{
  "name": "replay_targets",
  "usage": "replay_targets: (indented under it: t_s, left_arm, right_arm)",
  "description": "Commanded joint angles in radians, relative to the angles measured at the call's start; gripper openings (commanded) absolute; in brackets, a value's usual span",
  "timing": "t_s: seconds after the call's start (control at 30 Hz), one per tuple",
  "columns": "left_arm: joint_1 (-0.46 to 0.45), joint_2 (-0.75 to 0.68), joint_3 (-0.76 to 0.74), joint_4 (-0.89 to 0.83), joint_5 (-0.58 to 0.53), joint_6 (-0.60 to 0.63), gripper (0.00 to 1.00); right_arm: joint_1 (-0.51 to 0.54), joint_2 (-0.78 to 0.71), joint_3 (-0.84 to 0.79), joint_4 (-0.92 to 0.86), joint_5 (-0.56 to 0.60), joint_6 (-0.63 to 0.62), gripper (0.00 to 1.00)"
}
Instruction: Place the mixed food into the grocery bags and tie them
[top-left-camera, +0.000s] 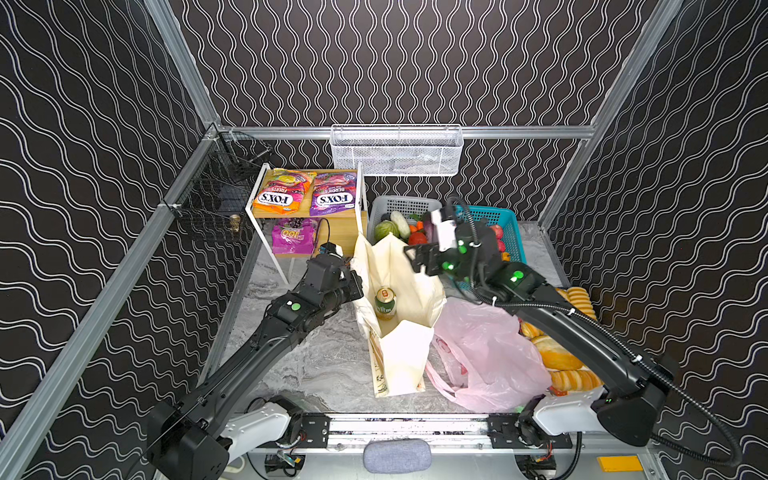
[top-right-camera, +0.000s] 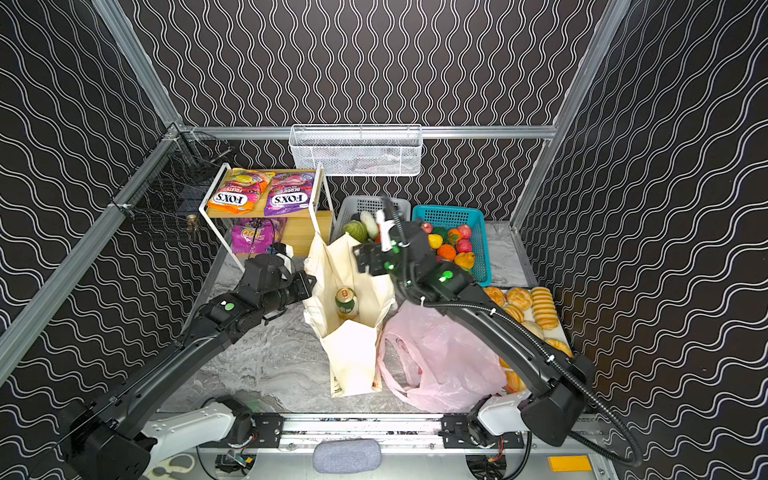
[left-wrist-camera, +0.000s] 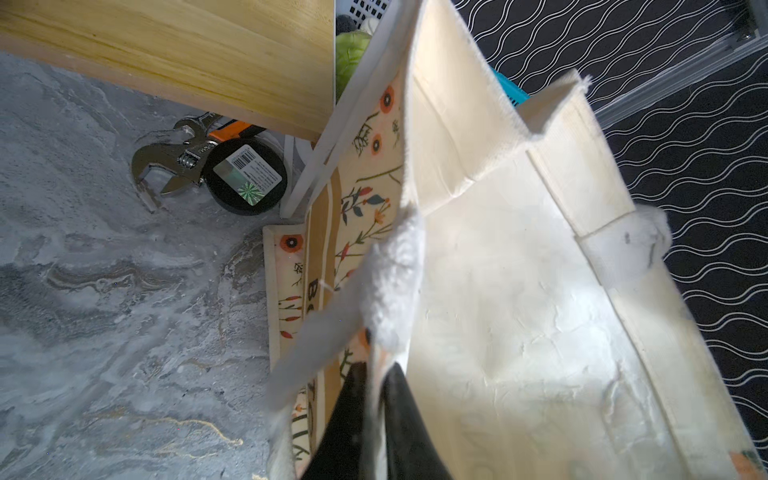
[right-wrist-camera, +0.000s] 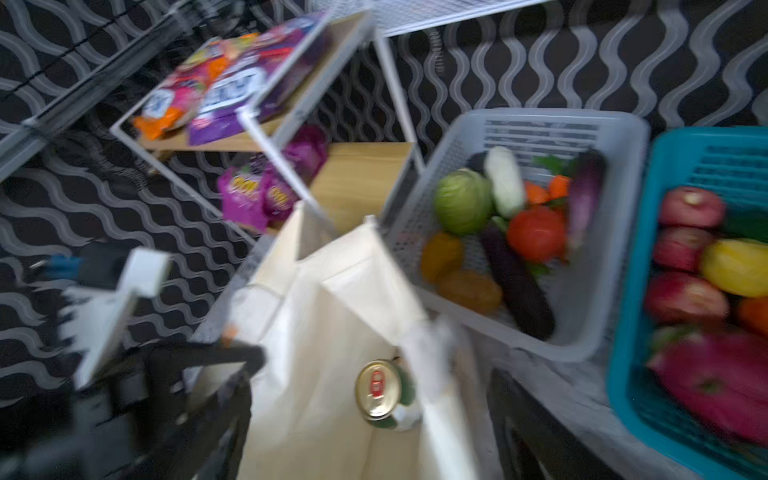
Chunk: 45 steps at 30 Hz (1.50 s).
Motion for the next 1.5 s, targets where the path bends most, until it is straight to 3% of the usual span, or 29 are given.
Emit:
replay_targets:
  t_s: [0.0, 0.17, 0.3, 0.37, 0.5, 0.73, 0.8, 0.9, 0.97, 1.1, 1.27, 1.47]
  left_arm:
    - [0.001, -0.001, -0.002, 0.017, -0.012, 0.025, 0.13]
    - [0.001, 0.006, -0.002, 0.014, -0.002, 0.026, 0.14]
    - [0.001, 0.007, -0.002, 0.014, 0.011, 0.032, 0.14]
    - [0.002, 0.008, 0.0, 0.019, 0.024, 0.042, 0.14]
    - [0.001, 0.022, 0.002, 0.05, 0.07, 0.069, 0.13]
    - [0.002, 0.051, 0.031, 0.058, 0.097, 0.085, 0.19]
    - [0.001, 0.045, 0.044, 0.043, 0.092, 0.102, 0.33]
    - [0.001, 0.016, 0.063, 0.01, 0.069, 0.145, 0.45]
    - [0.001, -0.011, 0.092, -0.046, 0.017, 0.184, 0.58]
    - [0.023, -0.015, 0.214, -0.202, -0.065, 0.341, 0.69]
    - [0.208, -0.03, 0.239, -0.217, -0.004, 0.379, 0.71]
    - [0.372, -0.057, 0.089, -0.019, 0.044, 0.205, 0.66]
  right_arm:
    - [-0.053, 0.03, -0.016, -0.067, -0.158, 0.051, 0.83]
    - [-0.056, 0.102, 0.002, -0.125, -0.232, 0.044, 0.72]
    - [-0.053, 0.114, 0.003, -0.171, -0.15, 0.04, 0.31]
    - [-0.052, 0.101, -0.008, -0.181, -0.11, 0.05, 0.17]
    - [-0.051, 0.057, -0.046, -0.167, -0.086, 0.078, 0.07]
    - [-0.028, 0.017, -0.088, -0.128, -0.029, 0.113, 0.07]
    - [-0.028, 0.019, -0.094, -0.107, -0.05, 0.111, 0.14]
    - [-0.027, 0.025, -0.086, -0.102, -0.067, 0.095, 0.24]
    - [-0.027, 0.016, -0.083, -0.096, -0.062, 0.086, 0.35]
    - [-0.028, -0.028, -0.099, -0.052, -0.072, 0.059, 0.56]
    - [-0.028, -0.093, -0.138, -0.001, -0.049, 0.035, 0.63]
    - [-0.029, -0.188, -0.204, 0.051, 0.011, 0.034, 0.65]
